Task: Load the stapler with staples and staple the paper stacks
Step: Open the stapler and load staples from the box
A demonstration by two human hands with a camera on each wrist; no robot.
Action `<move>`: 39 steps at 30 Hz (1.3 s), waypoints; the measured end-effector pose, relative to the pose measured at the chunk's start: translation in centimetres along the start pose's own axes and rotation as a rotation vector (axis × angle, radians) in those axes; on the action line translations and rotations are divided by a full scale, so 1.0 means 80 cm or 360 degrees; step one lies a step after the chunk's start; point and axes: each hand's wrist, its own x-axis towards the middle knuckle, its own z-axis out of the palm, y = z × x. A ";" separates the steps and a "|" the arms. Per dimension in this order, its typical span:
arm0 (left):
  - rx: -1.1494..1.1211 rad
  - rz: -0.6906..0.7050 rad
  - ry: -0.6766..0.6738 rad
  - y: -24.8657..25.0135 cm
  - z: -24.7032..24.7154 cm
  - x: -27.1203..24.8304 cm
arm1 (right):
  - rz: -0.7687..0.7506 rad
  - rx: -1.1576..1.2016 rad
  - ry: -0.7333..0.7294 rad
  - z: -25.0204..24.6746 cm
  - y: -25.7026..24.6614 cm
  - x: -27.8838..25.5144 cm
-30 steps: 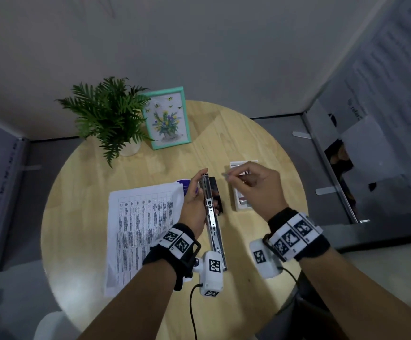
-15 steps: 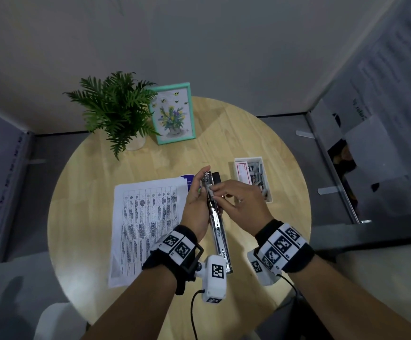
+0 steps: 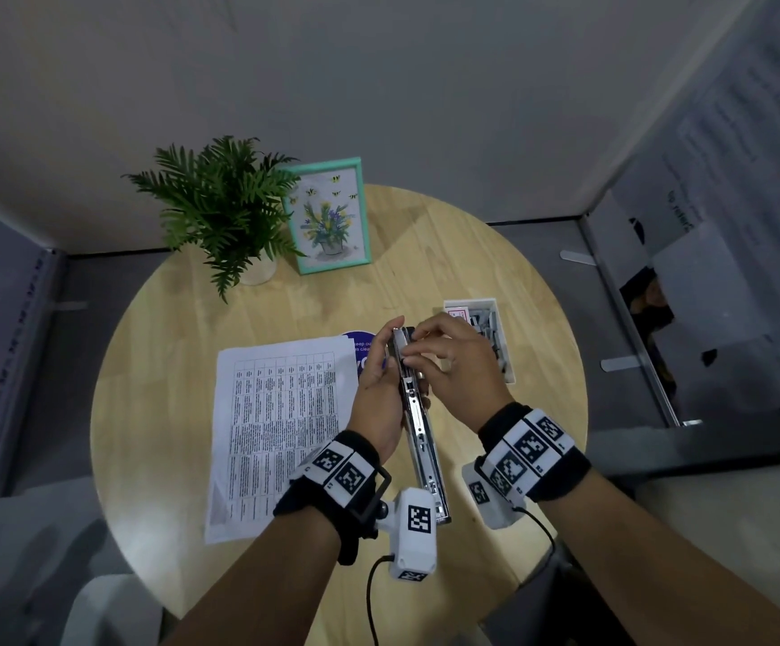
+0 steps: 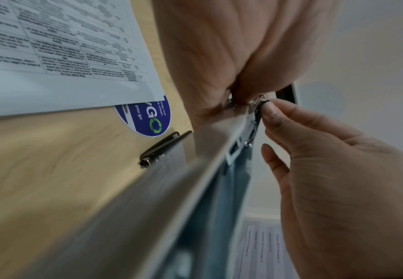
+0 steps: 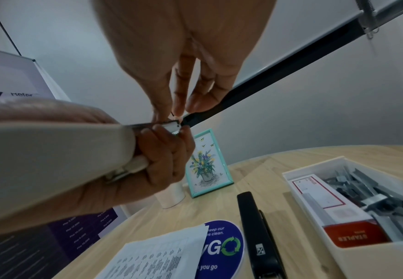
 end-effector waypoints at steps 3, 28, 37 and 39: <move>0.0045 -0.0021 0.0022 0.001 -0.001 0.001 | 0.0108 0.0041 0.0006 0.005 -0.001 -0.002; -0.0210 0.0222 0.0412 0.039 -0.035 0.025 | 0.0873 0.0723 -0.0436 -0.023 -0.017 -0.070; 0.0024 0.0176 0.0310 0.007 -0.043 0.005 | 0.0749 0.0528 -0.0029 -0.029 -0.018 -0.018; 0.0043 0.0167 0.0293 0.007 -0.042 0.002 | 0.0730 0.0518 -0.0017 -0.023 -0.017 -0.010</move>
